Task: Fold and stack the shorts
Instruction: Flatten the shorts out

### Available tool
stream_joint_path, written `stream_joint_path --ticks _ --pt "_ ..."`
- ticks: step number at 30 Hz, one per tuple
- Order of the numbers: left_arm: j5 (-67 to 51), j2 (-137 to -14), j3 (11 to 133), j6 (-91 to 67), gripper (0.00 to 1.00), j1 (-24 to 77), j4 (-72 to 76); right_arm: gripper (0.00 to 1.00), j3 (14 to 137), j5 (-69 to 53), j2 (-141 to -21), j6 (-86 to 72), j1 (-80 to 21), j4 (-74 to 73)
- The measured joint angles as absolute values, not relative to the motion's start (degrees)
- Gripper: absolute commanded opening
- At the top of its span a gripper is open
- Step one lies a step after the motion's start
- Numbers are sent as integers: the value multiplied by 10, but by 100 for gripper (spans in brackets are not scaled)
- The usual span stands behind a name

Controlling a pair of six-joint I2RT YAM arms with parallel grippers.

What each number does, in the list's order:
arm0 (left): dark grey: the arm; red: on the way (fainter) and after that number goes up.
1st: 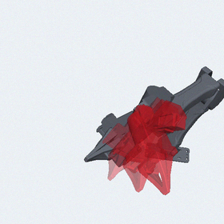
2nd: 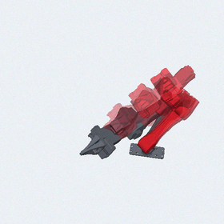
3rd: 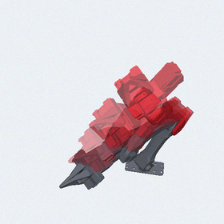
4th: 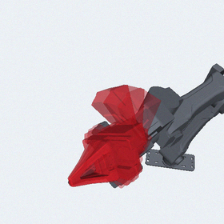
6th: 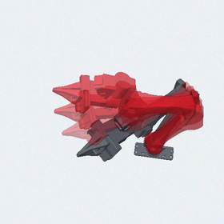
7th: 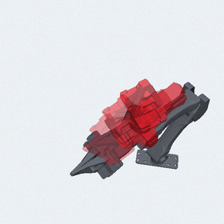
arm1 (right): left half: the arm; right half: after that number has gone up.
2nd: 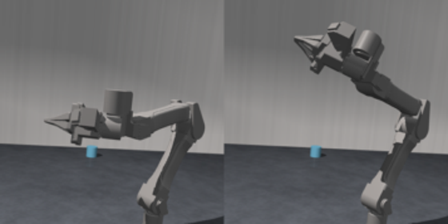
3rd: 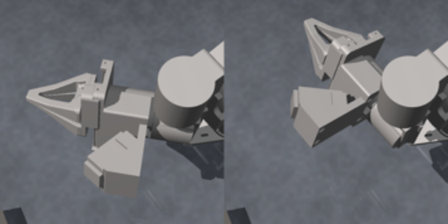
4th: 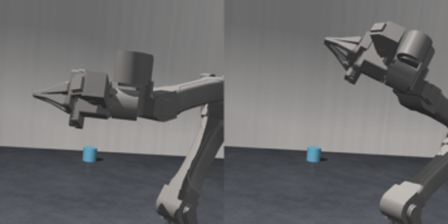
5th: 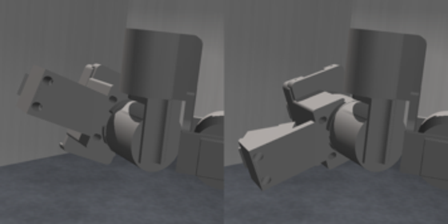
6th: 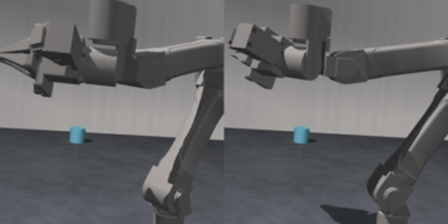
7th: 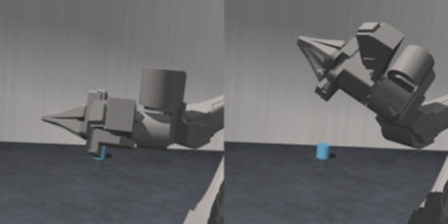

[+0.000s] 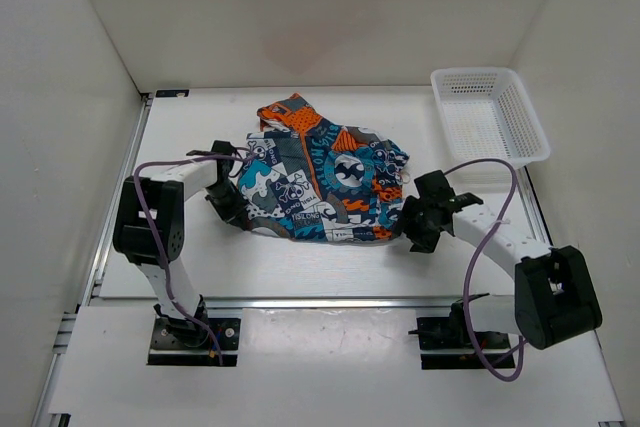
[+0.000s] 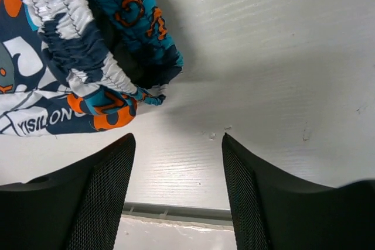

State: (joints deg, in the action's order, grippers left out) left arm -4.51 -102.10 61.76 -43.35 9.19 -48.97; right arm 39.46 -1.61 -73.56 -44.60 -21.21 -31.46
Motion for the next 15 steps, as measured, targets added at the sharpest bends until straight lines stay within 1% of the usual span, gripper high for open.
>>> stream_joint_path --ticks 5,10,12,14,15 --pt "-44 -1026 624 -434 10 98 -488 62 387 -17 -742 -450 -212 -277" --pt "-44 -1027 626 -435 10 100 -488 53 390 -15 -788 -446 -212 -230" --pt "-43 -1027 626 -434 10 100 -487 48 397 -16 -809 -445 -209 -222" --pt "-43 -1027 627 -434 10 100 -487 41 405 -15 -825 -443 -207 -203" --pt "-43 -1027 627 -434 10 100 -486 27 407 -14 -831 -442 -207 -194"
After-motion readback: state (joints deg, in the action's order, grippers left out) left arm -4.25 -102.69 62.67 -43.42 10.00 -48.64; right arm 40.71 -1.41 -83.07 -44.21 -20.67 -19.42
